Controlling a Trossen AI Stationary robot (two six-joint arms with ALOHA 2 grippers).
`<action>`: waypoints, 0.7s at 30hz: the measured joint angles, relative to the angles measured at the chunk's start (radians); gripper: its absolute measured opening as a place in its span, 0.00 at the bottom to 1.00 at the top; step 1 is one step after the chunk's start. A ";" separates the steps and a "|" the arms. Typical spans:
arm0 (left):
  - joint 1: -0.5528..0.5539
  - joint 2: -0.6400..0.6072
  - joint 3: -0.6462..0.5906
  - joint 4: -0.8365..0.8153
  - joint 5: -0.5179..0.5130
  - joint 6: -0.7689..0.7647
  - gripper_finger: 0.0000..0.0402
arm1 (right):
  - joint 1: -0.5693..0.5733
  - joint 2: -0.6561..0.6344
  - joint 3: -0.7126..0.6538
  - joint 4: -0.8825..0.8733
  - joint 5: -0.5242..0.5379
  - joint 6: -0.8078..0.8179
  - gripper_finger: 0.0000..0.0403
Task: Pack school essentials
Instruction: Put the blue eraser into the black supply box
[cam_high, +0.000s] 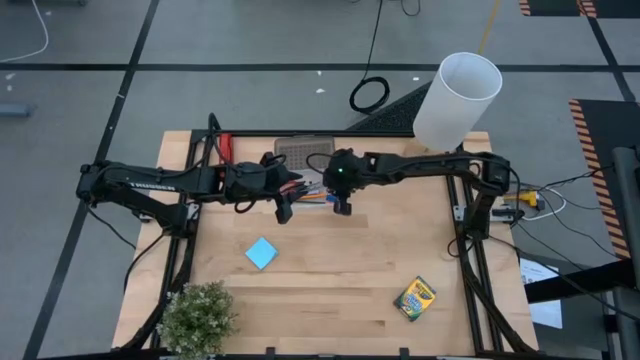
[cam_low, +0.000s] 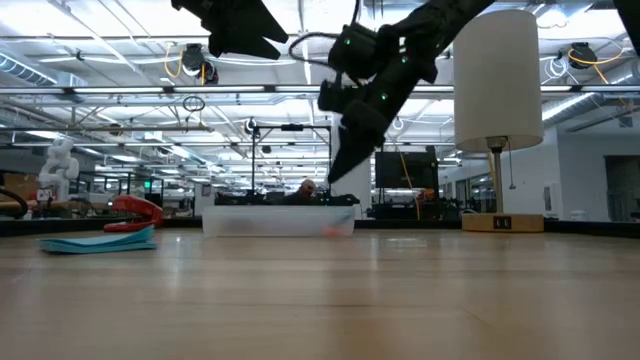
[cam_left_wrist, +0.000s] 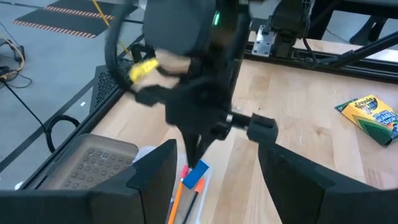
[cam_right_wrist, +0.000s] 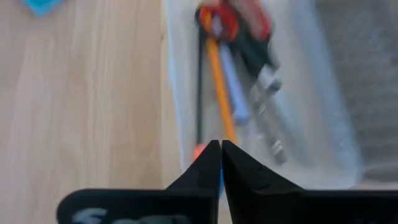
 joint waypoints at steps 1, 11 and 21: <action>0.000 0.000 0.000 0.000 0.000 0.000 0.57 | -0.002 0.013 0.000 -0.005 -0.003 0.005 0.01; -0.010 0.000 0.000 0.004 0.000 0.001 0.57 | -0.006 0.055 0.000 -0.036 -0.001 0.019 0.00; -0.009 0.000 0.000 0.024 0.000 0.002 0.57 | -0.007 0.104 0.000 -0.016 0.003 -0.010 0.00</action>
